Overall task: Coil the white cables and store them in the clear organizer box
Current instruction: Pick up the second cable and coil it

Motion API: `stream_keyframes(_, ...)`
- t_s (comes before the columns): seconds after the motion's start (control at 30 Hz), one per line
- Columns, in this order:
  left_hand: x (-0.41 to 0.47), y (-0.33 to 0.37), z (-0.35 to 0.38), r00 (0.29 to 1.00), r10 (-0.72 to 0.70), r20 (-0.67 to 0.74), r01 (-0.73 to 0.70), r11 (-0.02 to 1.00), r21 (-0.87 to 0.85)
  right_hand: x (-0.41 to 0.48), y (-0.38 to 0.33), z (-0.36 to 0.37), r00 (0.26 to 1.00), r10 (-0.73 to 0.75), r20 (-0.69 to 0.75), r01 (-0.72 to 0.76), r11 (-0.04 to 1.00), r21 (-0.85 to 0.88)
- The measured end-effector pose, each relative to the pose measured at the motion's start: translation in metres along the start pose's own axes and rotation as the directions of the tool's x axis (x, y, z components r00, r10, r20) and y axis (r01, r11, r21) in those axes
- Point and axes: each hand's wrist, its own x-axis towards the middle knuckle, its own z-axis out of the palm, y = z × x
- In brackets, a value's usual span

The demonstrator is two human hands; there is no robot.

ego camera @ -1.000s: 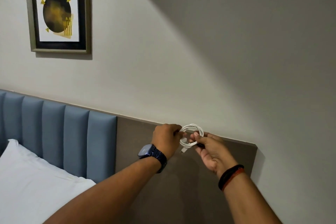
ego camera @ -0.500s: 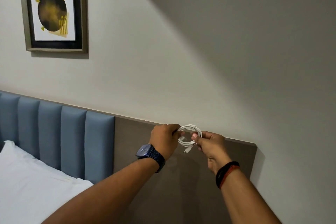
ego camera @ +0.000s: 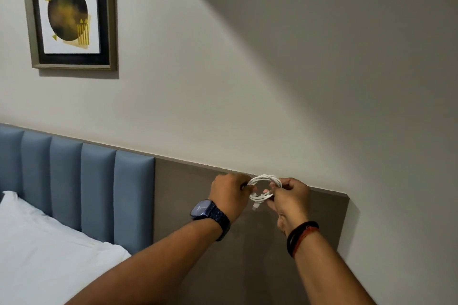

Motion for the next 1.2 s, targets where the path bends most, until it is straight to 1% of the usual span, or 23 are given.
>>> stream_keyframes(0.13, -0.002, 0.001, 0.001, 0.999, -0.032, 0.028, 0.031, 0.999, 0.034, 0.001, 0.004, 0.001, 0.999, -0.025, -0.039, 0.026, 0.999, 0.028)
stream_keyframes(0.23, -0.002, 0.001, 0.000, 0.996, -0.069, 0.058, 0.067, 0.997, 0.039, 0.001, 0.003, 0.002, 1.000, 0.008, -0.008, -0.007, 0.991, 0.135)
stream_keyframes(0.37, -0.001, 0.002, -0.001, 0.987, -0.123, 0.103, 0.123, 0.992, 0.008, 0.002, -0.001, 0.000, 0.994, 0.091, 0.058, -0.103, 0.962, 0.252)
stream_keyframes(0.5, 0.001, 0.002, -0.003, 0.983, -0.126, 0.134, 0.127, 0.992, 0.004, 0.004, -0.003, -0.004, 0.964, 0.186, 0.191, -0.246, 0.895, 0.372)
stream_keyframes(0.67, 0.001, 0.003, -0.004, 0.971, -0.132, 0.200, 0.142, 0.989, -0.037, 0.005, 0.001, -0.007, 0.937, 0.215, 0.277, -0.322, 0.841, 0.435)
stream_keyframes(0.8, 0.001, 0.003, -0.005, 0.967, -0.121, 0.222, 0.138, 0.989, -0.060, 0.006, 0.002, -0.007, 0.929, 0.218, 0.300, -0.338, 0.831, 0.442)
stream_keyframes(0.93, -0.001, 0.003, -0.007, 0.984, -0.063, 0.164, 0.065, 0.998, -0.005, 0.003, 0.000, -0.008, 0.923, 0.213, 0.320, -0.339, 0.844, 0.416)
stream_keyframes(1.07, 0.000, 0.001, -0.013, 0.995, -0.036, 0.095, 0.037, 0.999, -0.005, -0.003, -0.004, -0.011, 0.887, 0.257, 0.384, -0.395, 0.853, 0.342)
stream_keyframes(1.13, 0.001, -0.001, -0.015, 0.996, -0.030, 0.085, 0.030, 1.000, -0.003, -0.006, -0.005, -0.012, 0.881, 0.265, 0.392, -0.391, 0.873, 0.291)
stream_keyframes(1.2, 0.001, -0.004, -0.016, 0.997, -0.031, 0.074, 0.031, 0.999, 0.008, -0.008, -0.004, -0.012, 0.882, 0.258, 0.395, -0.357, 0.913, 0.199)
